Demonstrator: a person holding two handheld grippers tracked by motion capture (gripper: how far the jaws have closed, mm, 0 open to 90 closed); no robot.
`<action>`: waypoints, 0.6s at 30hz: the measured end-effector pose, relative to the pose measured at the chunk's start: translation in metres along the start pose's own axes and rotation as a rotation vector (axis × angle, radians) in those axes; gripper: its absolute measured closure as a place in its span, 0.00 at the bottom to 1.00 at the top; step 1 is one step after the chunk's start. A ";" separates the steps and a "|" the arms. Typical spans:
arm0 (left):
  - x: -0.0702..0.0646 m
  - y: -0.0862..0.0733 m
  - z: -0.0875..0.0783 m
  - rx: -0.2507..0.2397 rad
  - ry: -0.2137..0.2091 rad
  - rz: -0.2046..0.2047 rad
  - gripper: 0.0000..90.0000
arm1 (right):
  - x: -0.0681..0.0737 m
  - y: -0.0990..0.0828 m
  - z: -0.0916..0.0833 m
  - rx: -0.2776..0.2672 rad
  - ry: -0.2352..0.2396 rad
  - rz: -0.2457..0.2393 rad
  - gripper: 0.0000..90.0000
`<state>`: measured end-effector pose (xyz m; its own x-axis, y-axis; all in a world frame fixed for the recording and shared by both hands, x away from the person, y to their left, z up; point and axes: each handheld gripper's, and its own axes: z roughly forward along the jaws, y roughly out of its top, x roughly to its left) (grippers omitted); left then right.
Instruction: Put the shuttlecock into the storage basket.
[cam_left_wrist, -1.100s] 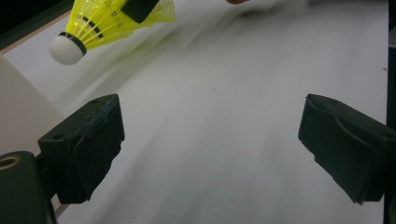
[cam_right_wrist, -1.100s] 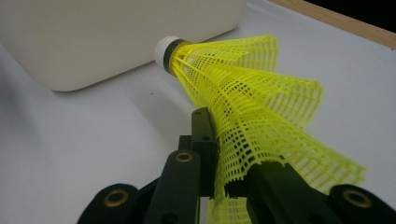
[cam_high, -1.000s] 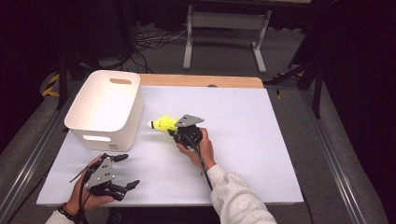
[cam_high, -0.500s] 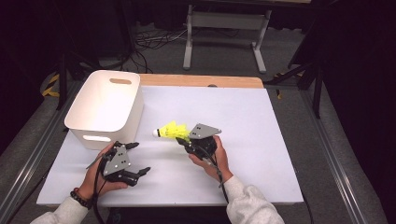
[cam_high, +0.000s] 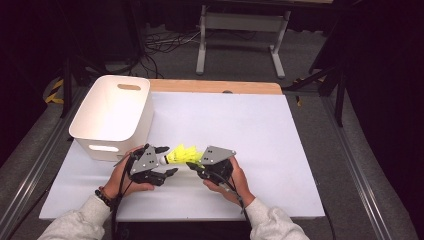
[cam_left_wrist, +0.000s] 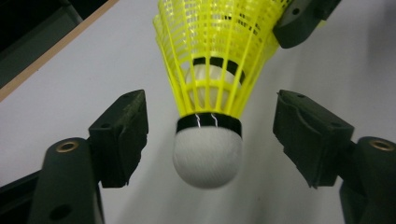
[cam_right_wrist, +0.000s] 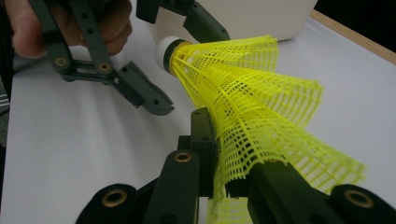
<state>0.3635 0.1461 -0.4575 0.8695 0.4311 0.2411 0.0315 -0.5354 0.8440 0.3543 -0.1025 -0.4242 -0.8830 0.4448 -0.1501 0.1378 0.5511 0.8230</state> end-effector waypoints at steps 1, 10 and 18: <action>0.000 0.000 0.001 0.008 -0.005 0.000 0.33 | 0.001 0.000 0.000 0.004 0.000 -0.006 0.94; -0.002 0.003 0.017 0.087 -0.037 0.013 0.52 | 0.011 0.005 0.001 0.067 -0.028 -0.110 0.93; -0.006 0.009 0.031 0.112 -0.050 0.028 0.53 | 0.022 0.010 0.005 0.162 -0.072 -0.254 0.90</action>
<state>0.3737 0.1160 -0.4669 0.8942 0.3796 0.2371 0.0592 -0.6254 0.7780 0.3384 -0.0838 -0.4217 -0.8652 0.3240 -0.3827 -0.0083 0.7538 0.6571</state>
